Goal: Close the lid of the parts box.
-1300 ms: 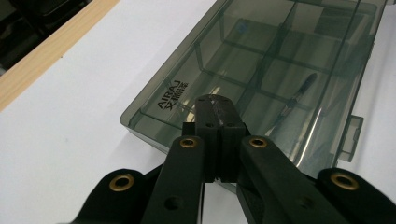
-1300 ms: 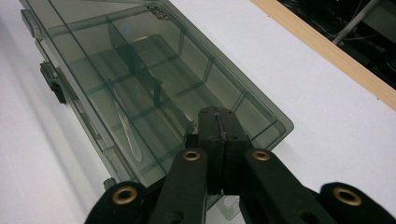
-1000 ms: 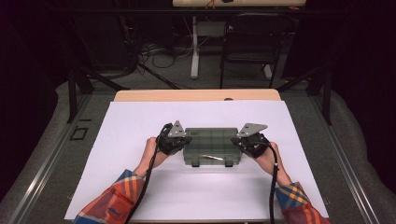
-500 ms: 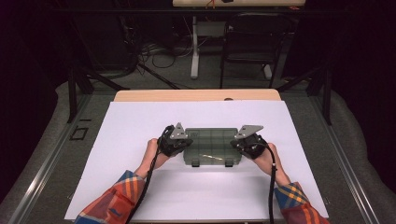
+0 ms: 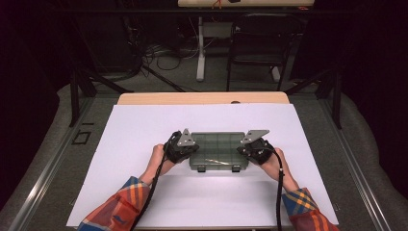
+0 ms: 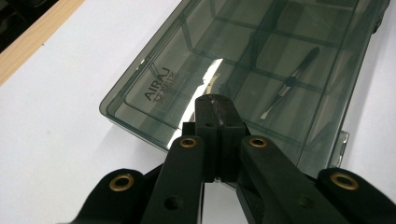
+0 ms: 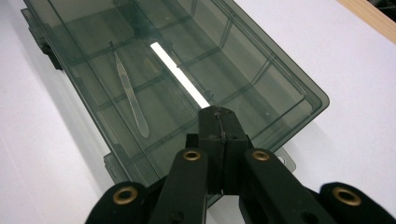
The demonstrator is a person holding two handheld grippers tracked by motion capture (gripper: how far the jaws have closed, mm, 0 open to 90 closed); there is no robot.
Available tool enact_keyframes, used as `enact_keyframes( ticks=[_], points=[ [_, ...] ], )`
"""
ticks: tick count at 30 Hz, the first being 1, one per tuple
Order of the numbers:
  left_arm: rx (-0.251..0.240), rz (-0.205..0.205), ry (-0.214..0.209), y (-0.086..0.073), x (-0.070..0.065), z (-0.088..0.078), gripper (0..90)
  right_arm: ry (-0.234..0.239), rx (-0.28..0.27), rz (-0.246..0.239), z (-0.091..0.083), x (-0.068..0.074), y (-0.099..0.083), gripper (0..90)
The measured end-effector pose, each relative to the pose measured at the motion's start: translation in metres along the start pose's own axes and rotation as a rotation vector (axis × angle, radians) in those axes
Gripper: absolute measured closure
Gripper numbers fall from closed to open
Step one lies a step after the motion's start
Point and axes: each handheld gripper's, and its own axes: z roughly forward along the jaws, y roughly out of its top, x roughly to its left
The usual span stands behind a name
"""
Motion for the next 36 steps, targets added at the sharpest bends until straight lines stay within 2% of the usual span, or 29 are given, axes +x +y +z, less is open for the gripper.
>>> enact_keyframes(
  ticks=[2, 4, 9, 13, 15, 17, 19, 21, 24, 29, 36],
  points=[
    [0.004, 0.011, 0.013, 0.001, -0.002, 0.000, 90.0, -0.005, -0.001, 0.002, 0.000, 0.001, 0.000, 90.0],
    [-0.004, 0.006, 0.015, 0.000, -0.003, -0.001, 88.1, -0.009, -0.005, 0.002, 0.000, 0.001, 0.000, 90.0],
    [-0.033, -0.025, 0.014, 0.001, -0.001, -0.008, 66.1, -0.013, -0.032, 0.018, -0.005, 0.001, 0.001, 82.1],
    [-0.044, -0.043, 0.034, 0.002, -0.001, -0.017, 48.8, -0.009, -0.058, 0.042, -0.013, 0.001, 0.005, 63.8],
    [-0.051, -0.052, 0.039, 0.002, 0.000, -0.022, 42.9, 0.002, -0.071, 0.051, -0.016, 0.002, 0.006, 58.4],
    [-0.058, -0.059, 0.043, 0.001, 0.000, -0.028, 37.5, 0.007, -0.076, 0.054, -0.018, 0.003, 0.007, 47.7],
    [-0.066, -0.064, 0.048, 0.000, -0.001, -0.033, 28.3, 0.018, -0.081, 0.060, -0.021, 0.005, 0.007, 41.4],
    [-0.075, -0.066, 0.056, -0.001, -0.003, -0.038, 24.4, 0.020, -0.086, 0.071, -0.024, 0.007, 0.007, 32.5],
    [-0.081, -0.062, 0.067, -0.002, -0.005, -0.046, 19.2, 0.023, -0.093, 0.070, -0.029, 0.009, 0.007, 25.9],
    [-0.086, -0.060, 0.074, -0.006, -0.009, -0.056, 15.3, 0.032, -0.109, 0.088, -0.037, 0.012, 0.005, 16.3],
    [-0.086, -0.068, 0.089, -0.015, -0.018, -0.066, 10.5, 0.032, -0.123, 0.098, -0.049, 0.018, -0.001, 7.6]
  ],
)
